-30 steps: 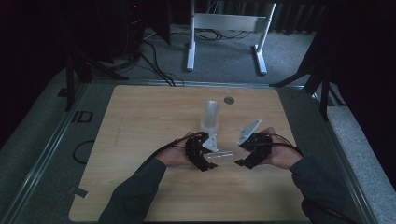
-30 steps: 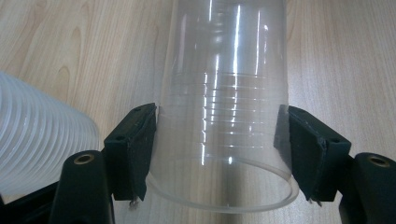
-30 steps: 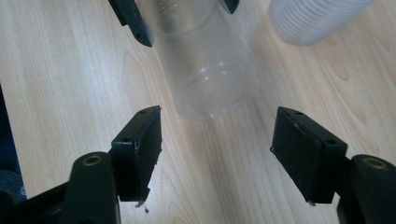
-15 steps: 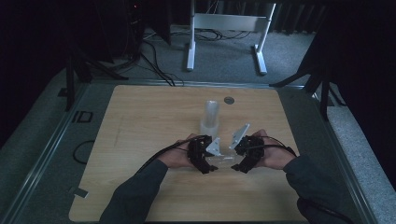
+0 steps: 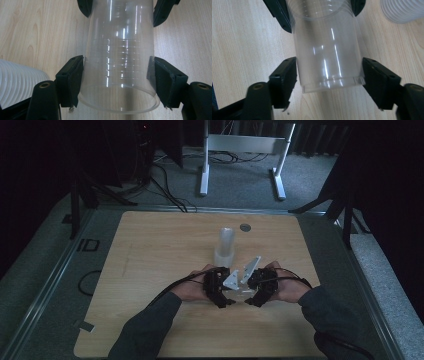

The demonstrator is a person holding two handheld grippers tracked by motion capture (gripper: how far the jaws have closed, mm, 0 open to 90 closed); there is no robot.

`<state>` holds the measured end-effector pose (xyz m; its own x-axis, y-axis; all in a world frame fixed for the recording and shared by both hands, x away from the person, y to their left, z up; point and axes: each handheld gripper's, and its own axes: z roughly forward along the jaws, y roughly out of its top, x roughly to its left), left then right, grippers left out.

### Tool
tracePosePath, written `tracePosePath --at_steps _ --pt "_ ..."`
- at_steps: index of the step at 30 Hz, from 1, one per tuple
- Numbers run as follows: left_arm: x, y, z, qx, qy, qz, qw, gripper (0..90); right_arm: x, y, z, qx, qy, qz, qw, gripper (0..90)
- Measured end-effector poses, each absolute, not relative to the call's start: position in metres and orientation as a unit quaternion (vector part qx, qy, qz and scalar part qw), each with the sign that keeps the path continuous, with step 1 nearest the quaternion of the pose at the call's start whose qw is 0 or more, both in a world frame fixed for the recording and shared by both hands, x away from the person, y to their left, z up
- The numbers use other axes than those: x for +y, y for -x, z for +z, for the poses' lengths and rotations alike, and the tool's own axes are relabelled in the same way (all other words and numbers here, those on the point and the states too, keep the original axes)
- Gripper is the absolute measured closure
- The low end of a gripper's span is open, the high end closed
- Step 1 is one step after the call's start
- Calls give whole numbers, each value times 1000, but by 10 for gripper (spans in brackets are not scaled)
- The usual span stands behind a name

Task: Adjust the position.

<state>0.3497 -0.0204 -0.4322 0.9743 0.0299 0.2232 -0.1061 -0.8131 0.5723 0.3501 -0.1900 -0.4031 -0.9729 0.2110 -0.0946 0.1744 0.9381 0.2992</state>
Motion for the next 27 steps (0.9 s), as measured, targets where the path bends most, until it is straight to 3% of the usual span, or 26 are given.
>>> tracePosePath --at_steps 12,27 --pt "-21 -349 -433 -24 -947 109 301 298 -189 -350 -407 983 -100 141 54 397" --pt "-19 -351 -431 4 -944 98 314 247 -191 -352 -407 981 -102 153 57 411"
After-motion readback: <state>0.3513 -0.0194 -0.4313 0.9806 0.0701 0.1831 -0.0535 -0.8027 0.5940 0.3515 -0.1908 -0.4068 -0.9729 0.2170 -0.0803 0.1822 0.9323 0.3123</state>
